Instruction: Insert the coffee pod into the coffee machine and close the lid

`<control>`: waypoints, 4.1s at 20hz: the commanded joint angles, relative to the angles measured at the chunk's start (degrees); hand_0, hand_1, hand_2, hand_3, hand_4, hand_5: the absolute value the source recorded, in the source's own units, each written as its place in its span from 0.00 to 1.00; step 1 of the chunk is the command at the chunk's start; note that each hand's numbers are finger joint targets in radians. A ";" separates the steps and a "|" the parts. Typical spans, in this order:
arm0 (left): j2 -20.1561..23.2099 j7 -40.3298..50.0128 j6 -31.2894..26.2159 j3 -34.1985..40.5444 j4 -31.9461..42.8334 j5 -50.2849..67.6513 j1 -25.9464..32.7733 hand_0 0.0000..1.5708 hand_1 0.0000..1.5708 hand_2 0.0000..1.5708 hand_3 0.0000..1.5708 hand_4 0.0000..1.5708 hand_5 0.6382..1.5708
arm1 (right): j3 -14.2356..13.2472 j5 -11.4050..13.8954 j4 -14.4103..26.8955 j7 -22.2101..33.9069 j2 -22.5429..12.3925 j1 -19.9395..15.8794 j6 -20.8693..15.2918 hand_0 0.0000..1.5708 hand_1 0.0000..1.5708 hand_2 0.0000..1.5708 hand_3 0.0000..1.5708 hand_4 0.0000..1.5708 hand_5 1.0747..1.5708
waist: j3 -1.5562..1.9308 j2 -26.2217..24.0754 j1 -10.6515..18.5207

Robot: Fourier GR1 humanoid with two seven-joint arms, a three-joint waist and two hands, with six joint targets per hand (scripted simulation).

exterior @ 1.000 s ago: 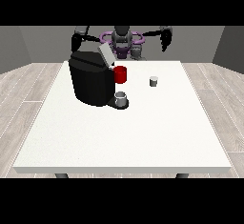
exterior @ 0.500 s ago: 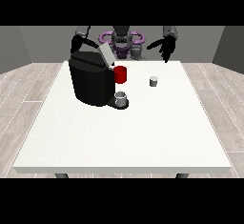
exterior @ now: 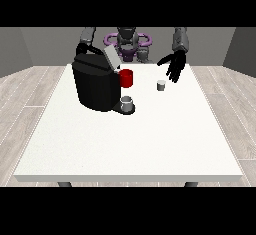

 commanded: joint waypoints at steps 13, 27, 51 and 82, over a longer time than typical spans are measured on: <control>-2.33 -6.30 7.81 -2.92 15.87 -14.86 -8.82 0.60 0.60 0.61 0.44 0.05 1.00 | -2.46 -0.95 9.98 -1.06 0.63 -5.90 0.30 0.00 0.00 0.00 0.00 0.00 1.00 | 0.02 1.38 1.74; -0.97 -6.14 8.48 -7.64 26.64 -27.53 -12.50 0.48 0.48 0.59 0.49 0.22 1.00 | -2.25 -2.92 12.32 -3.96 1.77 -6.12 1.87 0.00 0.00 0.00 0.00 0.00 1.00 | 0.02 1.97 -0.83; -5.61 -8.31 -8.40 -1.98 25.53 -23.24 -24.58 0.89 0.89 0.89 0.85 0.34 1.00 | -2.38 1.36 19.18 0.02 -0.36 -3.95 -0.04 0.00 0.00 0.00 0.00 0.00 1.00 | 0.02 -9.58 0.86; -0.37 -1.40 -12.53 7.54 28.55 -22.29 -47.95 0.81 0.81 0.83 0.80 0.30 1.00 | -5.03 -0.67 12.21 2.32 -3.04 -15.63 1.04 0.00 0.00 0.00 0.00 0.00 1.00 | 0.01 3.92 -8.74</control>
